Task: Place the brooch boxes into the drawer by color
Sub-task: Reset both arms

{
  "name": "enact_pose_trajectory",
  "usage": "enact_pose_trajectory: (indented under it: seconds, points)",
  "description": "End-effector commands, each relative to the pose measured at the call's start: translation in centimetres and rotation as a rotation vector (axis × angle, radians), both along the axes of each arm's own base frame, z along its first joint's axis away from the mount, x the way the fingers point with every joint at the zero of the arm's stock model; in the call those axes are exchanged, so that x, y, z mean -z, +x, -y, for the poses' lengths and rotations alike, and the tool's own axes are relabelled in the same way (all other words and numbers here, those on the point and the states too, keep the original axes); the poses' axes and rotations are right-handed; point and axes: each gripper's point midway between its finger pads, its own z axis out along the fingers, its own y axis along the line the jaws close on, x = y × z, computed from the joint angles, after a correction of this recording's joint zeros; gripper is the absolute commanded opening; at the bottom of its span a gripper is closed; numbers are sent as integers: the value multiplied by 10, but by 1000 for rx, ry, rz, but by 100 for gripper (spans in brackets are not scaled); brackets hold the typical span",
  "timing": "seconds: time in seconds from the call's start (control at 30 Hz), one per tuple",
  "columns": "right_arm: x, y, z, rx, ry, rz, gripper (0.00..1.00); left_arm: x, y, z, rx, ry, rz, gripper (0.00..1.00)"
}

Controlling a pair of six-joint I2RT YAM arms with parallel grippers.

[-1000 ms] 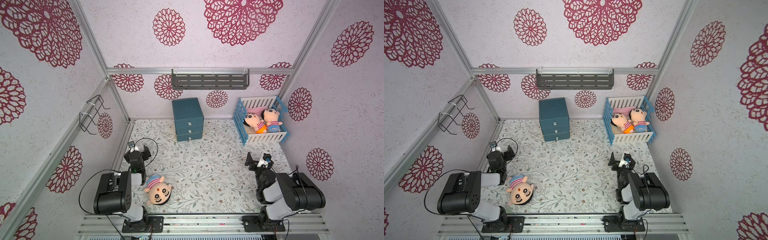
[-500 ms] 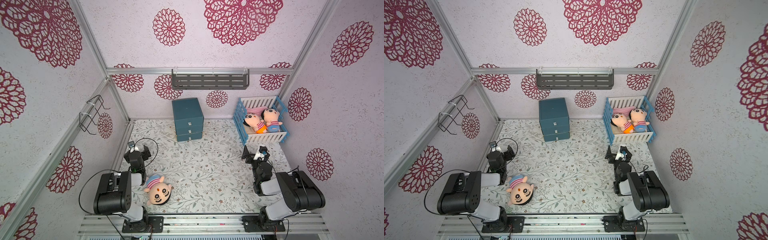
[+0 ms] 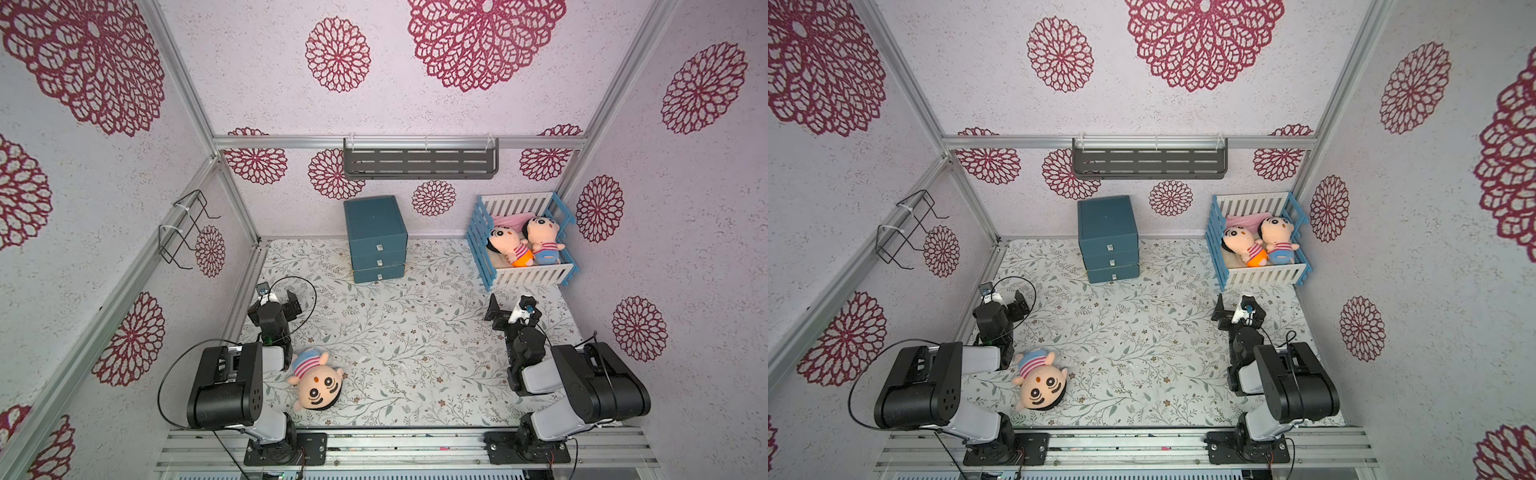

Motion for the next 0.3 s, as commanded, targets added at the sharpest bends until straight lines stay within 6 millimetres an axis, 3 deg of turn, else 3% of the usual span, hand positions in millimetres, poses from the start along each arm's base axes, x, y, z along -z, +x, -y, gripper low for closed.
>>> enact_pose_trajectory:
  seconds: [0.0, 0.1, 0.27]
  points:
    - [-12, 1, -6, -27, -22, 43, 99, -7, 4, 0, 0, 13, 20, 97]
    - [-6, 15, -14, -67, -37, -5, 99, -8, 5, 0, -1, 13, 21, 97]
    - [-12, 4, -7, -11, -33, 36, 99, -7, 5, 1, 0, 13, 18, 97]
